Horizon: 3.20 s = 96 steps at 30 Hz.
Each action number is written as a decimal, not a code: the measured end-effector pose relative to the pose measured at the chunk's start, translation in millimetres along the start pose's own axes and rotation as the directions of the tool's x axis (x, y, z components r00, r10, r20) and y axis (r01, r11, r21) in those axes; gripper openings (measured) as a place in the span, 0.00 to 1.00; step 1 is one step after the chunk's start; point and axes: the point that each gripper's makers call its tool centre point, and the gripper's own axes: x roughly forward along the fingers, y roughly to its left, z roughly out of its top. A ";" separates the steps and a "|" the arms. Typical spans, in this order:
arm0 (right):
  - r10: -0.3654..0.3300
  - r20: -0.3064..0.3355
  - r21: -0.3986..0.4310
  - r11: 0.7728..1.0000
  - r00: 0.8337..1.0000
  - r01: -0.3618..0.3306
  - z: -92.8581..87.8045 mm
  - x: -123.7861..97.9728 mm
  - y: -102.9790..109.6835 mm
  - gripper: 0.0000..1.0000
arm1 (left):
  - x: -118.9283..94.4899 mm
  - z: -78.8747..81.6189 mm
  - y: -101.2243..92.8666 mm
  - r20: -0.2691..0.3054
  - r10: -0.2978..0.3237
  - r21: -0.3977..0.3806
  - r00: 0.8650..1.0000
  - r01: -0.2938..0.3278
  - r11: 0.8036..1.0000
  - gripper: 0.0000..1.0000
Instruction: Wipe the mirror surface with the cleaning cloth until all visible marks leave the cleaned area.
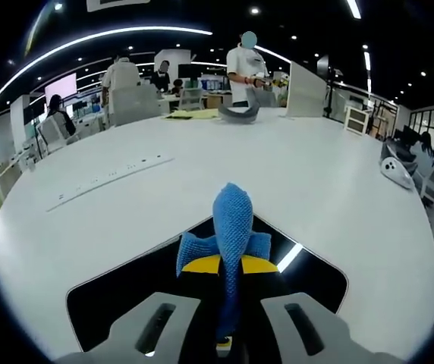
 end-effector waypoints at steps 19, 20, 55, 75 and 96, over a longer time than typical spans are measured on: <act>0.006 -0.008 -0.005 1.000 1.000 -0.006 -1.5 0.9 1.4 0.94 | -7.2 -3.9 4.9 0.010 0.019 -0.014 1.000 -0.019 1.000 0.05; 0.006 -0.006 -0.005 1.000 1.000 -0.006 -1.1 0.8 1.4 0.94 | -7.3 -4.0 4.9 0.011 0.020 -0.012 1.000 -0.020 1.000 0.05; 0.007 0.025 0.004 1.000 1.000 -0.007 4.3 0.8 2.4 0.95 | -24.2 -15.1 19.1 -0.023 0.013 -0.004 1.000 -0.013 1.000 0.05; -0.003 0.007 0.013 1.000 1.000 0.003 -0.2 1.6 -1.0 0.94 | -37.5 -22.5 30.4 -0.031 0.016 -0.014 0.999 -0.017 1.000 0.05; -0.005 0.003 0.040 0.999 1.000 0.005 -1.0 2.1 -1.6 0.93 | -47.0 -28.2 39.4 -0.028 0.029 0.002 0.999 -0.029 1.000 0.05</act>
